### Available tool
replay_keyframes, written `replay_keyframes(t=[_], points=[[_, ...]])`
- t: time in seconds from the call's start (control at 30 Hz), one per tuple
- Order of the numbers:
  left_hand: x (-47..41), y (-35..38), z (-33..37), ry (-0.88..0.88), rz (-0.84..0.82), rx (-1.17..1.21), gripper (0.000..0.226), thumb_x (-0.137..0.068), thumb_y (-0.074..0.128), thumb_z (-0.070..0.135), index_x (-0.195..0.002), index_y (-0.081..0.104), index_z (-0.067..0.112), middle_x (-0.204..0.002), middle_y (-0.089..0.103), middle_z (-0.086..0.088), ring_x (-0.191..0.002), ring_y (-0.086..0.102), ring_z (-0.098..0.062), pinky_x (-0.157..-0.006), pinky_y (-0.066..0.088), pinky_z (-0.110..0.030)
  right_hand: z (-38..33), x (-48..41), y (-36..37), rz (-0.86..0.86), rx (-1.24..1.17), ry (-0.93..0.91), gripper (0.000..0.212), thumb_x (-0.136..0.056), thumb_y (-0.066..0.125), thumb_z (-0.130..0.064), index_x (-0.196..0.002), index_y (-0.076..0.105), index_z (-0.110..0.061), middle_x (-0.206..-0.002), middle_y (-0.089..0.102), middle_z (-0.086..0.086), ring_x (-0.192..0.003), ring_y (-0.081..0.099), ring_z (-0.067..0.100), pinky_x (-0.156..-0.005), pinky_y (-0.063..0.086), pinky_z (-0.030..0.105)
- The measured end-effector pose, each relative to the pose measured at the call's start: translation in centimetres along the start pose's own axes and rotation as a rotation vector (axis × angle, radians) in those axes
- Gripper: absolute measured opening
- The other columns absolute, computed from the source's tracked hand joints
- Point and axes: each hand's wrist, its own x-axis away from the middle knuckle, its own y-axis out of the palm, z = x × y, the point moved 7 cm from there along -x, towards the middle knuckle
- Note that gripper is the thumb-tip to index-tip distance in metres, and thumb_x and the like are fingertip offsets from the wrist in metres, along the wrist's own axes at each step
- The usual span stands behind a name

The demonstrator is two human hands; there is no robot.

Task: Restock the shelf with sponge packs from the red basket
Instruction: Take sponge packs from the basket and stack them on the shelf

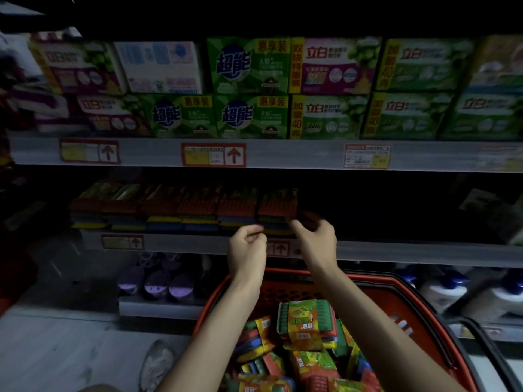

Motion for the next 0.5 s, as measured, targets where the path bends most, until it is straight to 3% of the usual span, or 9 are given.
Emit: replay_keyframes(t=[0.07,0.13,0.3,0.4,0.5], points=[[0.0,-0.2,-0.1,-0.001,-0.001,0.01,0.02,-0.098,0.058,0.013,-0.107,0.071,0.025,-0.1,0.074,0.002,-0.095,0.069,-0.012,-0.076,0.053,-0.03,0.1,-0.2,0.0,0.043,0.033,0.042,0.019,-0.087,0.072,-0.039,-0.09,0.069,-0.021,-0.076,0.071,-0.003,-0.067,0.068,0.017,-0.067,0.061,0.048],[0.1,-0.2,-0.1,-0.003,-0.012,0.03,0.02,-0.097,0.059,0.012,-0.107,0.072,0.023,-0.098,0.075,0.003,-0.093,0.07,-0.011,-0.073,0.051,-0.028,0.3,-0.4,0.2,0.059,0.059,0.062,0.021,-0.085,0.073,-0.039,-0.086,0.07,-0.018,-0.074,0.072,0.002,-0.067,0.069,0.021,-0.065,0.061,0.047],[-0.1,-0.4,0.3,0.013,-0.026,0.05,0.019,-0.097,0.059,0.012,-0.107,0.072,0.023,-0.096,0.075,0.005,-0.092,0.07,-0.009,-0.071,0.05,-0.026,0.8,-0.9,0.7,0.067,0.083,0.058,0.011,-0.087,0.074,-0.032,-0.096,0.072,-0.025,-0.083,0.073,-0.001,-0.075,0.069,0.019,-0.072,0.062,0.047],[-0.3,-0.7,0.3,0.021,-0.019,0.06,0.019,-0.097,0.06,0.012,-0.108,0.072,0.022,-0.095,0.075,0.005,-0.091,0.07,-0.009,-0.071,0.051,-0.026,0.8,-1.3,0.8,0.053,0.109,0.043,0.017,-0.089,0.072,-0.027,-0.105,0.075,-0.024,-0.084,0.073,0.0,-0.073,0.069,0.018,-0.07,0.063,0.048],[-0.3,-0.9,0.4,0.027,-0.016,0.057,0.019,-0.097,0.06,0.012,-0.107,0.072,0.023,-0.095,0.075,0.004,-0.089,0.07,-0.01,-0.072,0.052,-0.026,0.8,-1.7,1.0,0.025,0.147,0.042,0.009,-0.091,0.07,-0.023,-0.099,0.072,-0.022,-0.083,0.072,0.002,-0.07,0.069,0.019,-0.069,0.063,0.049]])
